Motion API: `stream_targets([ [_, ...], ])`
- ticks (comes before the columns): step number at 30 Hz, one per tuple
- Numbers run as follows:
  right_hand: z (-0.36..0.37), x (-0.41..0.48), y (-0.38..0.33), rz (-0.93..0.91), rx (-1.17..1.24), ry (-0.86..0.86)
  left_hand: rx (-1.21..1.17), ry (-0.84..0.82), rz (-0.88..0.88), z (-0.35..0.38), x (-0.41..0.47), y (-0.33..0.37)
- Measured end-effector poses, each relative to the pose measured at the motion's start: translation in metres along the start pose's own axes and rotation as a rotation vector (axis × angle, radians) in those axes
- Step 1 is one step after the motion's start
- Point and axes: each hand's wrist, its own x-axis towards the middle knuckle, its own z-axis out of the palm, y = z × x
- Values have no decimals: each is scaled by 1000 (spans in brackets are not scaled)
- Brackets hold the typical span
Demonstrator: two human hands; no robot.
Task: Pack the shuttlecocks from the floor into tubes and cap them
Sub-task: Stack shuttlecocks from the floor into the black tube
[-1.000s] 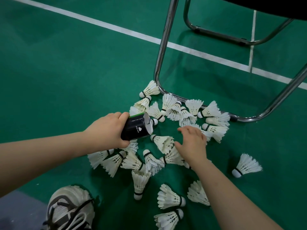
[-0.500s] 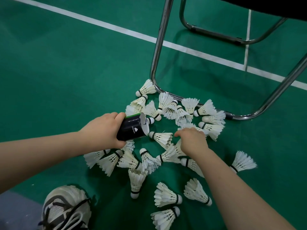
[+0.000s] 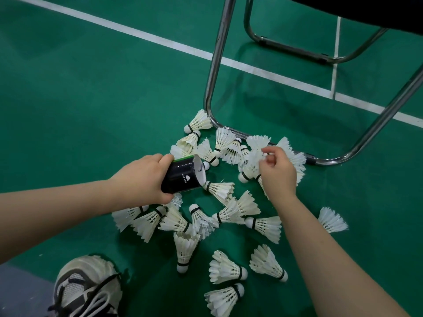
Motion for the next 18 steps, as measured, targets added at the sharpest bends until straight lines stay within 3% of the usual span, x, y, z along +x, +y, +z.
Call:
stream_targets([
  [3, -1, -1, -17, 106, 439, -18, -3, 8, 11, -1, 0, 4],
  [6, -3, -4, -33, 130, 609, -132, -4, 9, 21, -1, 1, 7],
  [18, 2, -17, -38, 44, 494, -569, -23, 26, 18, -3, 4, 14],
])
